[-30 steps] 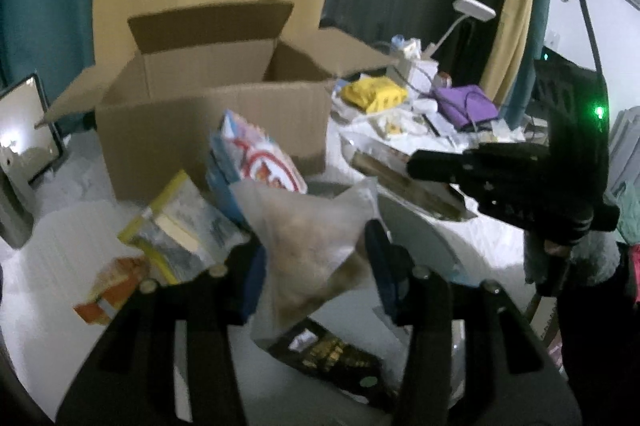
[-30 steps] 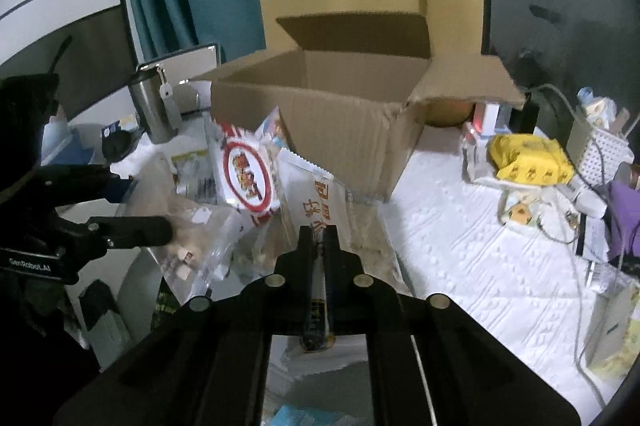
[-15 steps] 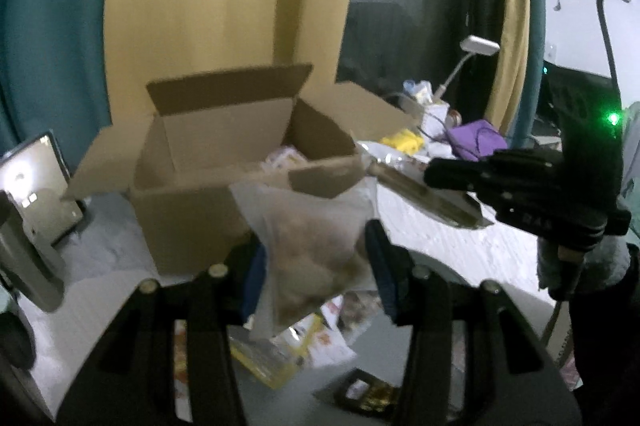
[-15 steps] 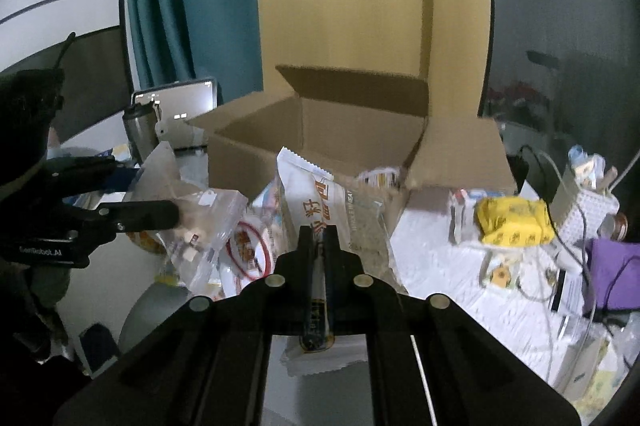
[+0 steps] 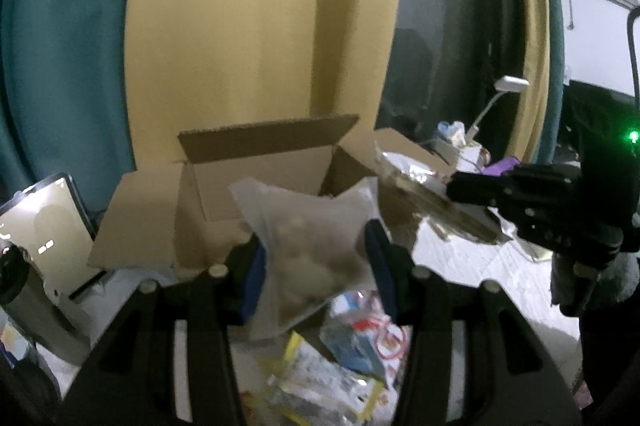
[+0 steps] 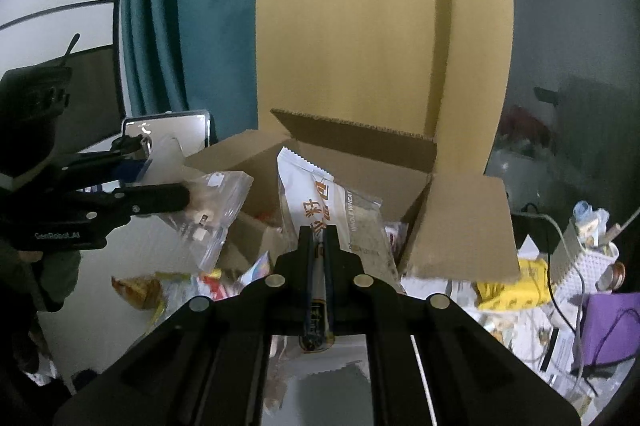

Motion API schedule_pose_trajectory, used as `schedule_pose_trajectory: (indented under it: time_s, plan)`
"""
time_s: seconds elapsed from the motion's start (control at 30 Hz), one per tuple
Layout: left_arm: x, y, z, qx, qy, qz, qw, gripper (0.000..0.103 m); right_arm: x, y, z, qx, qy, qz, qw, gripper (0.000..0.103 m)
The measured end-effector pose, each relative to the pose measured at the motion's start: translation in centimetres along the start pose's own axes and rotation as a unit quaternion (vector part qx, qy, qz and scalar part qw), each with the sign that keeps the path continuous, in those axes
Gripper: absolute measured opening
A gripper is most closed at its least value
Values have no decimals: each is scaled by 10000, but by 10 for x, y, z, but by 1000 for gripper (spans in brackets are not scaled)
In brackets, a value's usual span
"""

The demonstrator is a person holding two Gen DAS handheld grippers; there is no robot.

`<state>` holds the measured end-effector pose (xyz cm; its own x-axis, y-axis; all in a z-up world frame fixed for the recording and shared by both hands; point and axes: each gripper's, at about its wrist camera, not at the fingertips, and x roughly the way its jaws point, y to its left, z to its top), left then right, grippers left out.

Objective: Organize snacks
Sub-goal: 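Carry both packages into the cardboard box and open both tools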

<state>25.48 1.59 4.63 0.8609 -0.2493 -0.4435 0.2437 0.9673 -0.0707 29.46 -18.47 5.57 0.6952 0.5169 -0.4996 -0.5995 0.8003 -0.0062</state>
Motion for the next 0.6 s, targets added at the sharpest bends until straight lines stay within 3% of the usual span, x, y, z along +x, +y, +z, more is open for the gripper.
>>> schedule_pose_trajectory:
  time_s: [0.3,0.6]
  plan:
    - [39,20,15,-123,31,93,9999,48,30,-15,21,75,-17,-204,9998,6]
    - [78,37,21,-284,147,115,9994,48,65,-27,31,135,235,-372,9989,6]
